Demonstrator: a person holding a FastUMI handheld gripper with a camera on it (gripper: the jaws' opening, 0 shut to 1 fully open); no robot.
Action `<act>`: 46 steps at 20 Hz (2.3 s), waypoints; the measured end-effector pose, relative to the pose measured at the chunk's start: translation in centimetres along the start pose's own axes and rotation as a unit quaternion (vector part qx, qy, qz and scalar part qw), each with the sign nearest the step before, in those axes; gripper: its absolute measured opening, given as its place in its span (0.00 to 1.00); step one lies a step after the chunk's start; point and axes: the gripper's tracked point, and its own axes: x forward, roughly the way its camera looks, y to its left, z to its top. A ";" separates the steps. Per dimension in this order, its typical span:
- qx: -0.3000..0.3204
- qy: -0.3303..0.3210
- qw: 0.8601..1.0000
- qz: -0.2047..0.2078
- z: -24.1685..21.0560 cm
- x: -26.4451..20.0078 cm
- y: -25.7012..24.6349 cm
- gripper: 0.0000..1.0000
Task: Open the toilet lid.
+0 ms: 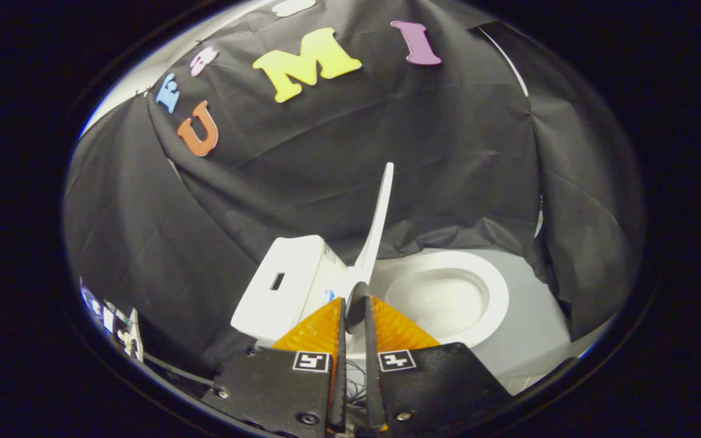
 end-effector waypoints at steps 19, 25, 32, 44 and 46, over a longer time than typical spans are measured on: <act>-0.084 -0.002 0.996 -0.006 -0.3 1.8 10.0 0.19; -0.116 -0.006 0.993 -0.016 -0.6 2.8 13.0 0.19; -0.147 -0.010 0.989 -0.008 -1.7 4.2 16.8 0.19; -0.192 -0.002 0.981 0.010 -3.6 6.6 22.0 0.19; -0.193 0.002 0.981 0.014 -3.7 6.9 22.7 0.19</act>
